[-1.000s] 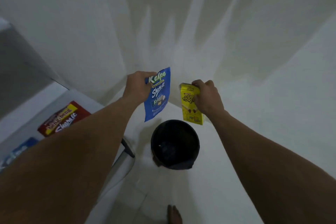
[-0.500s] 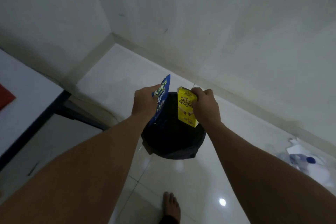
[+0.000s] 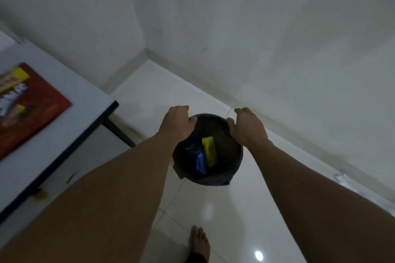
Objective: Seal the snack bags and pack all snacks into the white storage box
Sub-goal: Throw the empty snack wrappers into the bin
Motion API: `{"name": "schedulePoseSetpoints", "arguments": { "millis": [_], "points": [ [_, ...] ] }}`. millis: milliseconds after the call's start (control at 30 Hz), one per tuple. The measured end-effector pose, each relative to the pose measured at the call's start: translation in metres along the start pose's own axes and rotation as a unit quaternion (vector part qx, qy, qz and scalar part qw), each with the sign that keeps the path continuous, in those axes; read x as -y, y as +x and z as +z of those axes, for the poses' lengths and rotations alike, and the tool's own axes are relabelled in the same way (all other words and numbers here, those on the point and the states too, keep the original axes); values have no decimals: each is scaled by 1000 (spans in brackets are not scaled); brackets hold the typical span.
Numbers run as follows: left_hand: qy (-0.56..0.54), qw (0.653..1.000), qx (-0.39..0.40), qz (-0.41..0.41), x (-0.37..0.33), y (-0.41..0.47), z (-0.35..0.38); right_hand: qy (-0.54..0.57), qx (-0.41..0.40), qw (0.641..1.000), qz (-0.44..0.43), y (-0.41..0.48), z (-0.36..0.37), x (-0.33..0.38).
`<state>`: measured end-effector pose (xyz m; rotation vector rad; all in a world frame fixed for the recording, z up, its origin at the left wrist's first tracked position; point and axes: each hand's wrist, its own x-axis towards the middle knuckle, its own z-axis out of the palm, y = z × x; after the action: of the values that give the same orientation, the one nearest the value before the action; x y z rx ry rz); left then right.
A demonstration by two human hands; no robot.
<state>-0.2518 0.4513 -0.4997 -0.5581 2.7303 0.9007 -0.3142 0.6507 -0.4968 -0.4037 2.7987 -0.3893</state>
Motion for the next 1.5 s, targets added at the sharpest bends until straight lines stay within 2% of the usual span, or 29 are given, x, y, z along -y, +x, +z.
{"name": "schedulePoseSetpoints", "arguments": {
  "millis": [133,333,600,867,1033,1267,1500],
  "points": [
    [53,999,-6,11,-23,-30,-95,-44,8,998,-41,-17,-83,49],
    [66,995,-77,-5,-22,-104,-236,-89,-1,991,-103,-55,-184,148],
    [57,985,-144,-79,43,-225,-346,-104,-30,974,-199,-105,-240,289],
    [-19,959,-203,-195,138,-268,-369,-103,29,946,-306,-90,-197,411],
    [-24,938,-196,-286,189,-265,-359,-125,97,914,-373,-62,-143,459],
    [-32,909,-166,-381,246,-247,-330,-148,176,881,-414,-17,-70,496],
    [-11,902,-138,-409,272,-235,-299,-171,239,850,-437,11,-16,492]
  ]
}}
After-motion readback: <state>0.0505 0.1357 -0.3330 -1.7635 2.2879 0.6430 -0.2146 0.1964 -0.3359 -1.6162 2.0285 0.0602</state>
